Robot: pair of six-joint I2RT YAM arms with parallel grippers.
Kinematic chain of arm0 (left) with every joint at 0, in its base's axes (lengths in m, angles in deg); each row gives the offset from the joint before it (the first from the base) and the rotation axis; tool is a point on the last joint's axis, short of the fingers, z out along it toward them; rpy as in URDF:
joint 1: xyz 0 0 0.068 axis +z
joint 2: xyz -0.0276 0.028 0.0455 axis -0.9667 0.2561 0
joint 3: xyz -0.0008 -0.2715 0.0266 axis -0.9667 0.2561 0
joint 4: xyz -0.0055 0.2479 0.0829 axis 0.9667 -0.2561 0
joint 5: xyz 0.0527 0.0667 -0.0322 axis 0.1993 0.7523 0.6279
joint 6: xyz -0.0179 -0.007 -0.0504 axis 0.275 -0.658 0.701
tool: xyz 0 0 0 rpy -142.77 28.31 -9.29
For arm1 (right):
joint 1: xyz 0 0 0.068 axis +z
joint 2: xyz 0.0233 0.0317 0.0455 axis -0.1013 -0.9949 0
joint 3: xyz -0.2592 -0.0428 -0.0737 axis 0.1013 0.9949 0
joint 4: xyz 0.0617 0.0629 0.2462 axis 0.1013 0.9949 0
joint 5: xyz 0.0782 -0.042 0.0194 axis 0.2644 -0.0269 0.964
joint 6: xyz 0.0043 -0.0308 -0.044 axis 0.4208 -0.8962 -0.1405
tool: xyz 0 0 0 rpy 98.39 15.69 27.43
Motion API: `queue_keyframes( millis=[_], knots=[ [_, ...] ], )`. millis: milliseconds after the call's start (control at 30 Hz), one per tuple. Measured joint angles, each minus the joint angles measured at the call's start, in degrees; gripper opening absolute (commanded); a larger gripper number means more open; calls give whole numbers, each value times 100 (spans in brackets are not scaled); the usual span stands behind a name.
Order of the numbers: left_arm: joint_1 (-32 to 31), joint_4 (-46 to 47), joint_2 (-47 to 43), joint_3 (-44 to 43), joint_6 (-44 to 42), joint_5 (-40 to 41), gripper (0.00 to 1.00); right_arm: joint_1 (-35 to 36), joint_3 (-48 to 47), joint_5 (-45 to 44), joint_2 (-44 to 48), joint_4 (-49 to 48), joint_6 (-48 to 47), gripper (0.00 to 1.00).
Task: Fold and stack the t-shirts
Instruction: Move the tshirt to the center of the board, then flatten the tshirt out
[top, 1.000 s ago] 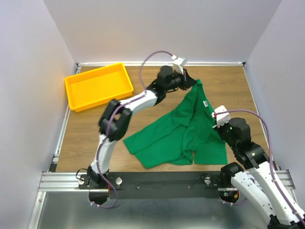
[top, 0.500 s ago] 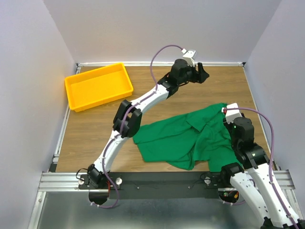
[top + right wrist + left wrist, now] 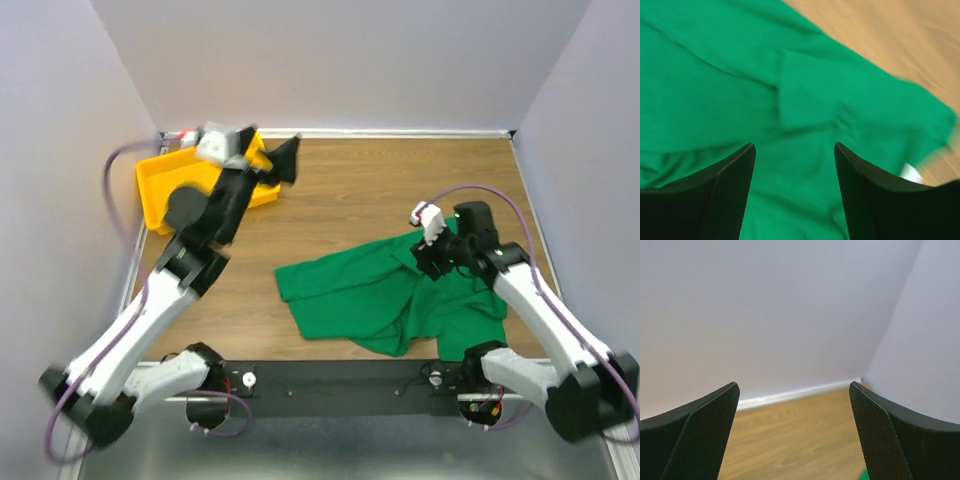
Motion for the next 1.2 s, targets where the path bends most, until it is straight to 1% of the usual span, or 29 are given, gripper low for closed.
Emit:
queue_keyframes(
  millis=[67, 167, 233, 267, 333, 433, 567, 733, 800, 967, 1067, 1200],
  knots=[
    [125, 157, -1130, 918, -39, 0, 97, 4, -313, 485, -957, -52, 50, 58],
    [107, -15, -2343, 2065, -109, 4, 96, 22, -590, 811, -1816, -295, 295, 58],
    [109, -358, -2693, 2520, -138, 11, 96, 76, -629, 848, -2061, -496, 442, 57],
    [109, -599, -2830, 2686, -157, 20, 96, 129, -640, 846, -2177, -625, 560, 56],
    [109, -1029, -2977, 2876, -210, 28, 96, 238, -645, 835, -2326, -787, 662, 56],
    [107, -1427, -3338, 3136, -278, 28, 95, 461, -643, 728, -2564, -997, 815, 56],
    [109, -1591, -3497, 3123, -304, 28, 93, 706, -643, 422, -2894, -1189, 938, 55],
    [109, -1746, -3410, 3095, -330, 28, 91, 715, -643, 24, -3187, -1349, 1038, 54],
    [109, -1766, -3390, 3095, -330, 26, 91, 721, -643, -149, -3281, -1421, 1071, 52],
    [114, -1827, -3390, 3095, -330, 28, 91, 791, -643, -380, -3451, -1510, 1093, 51],
    [114, -1851, -3390, 3095, -328, 28, 91, 826, -643, -516, -3539, -1547, 1117, 45],
    [114, -1858, -3392, 3093, -328, 28, 91, 835, -645, -643, -3550, -1580, 1147, 41]
  ],
)
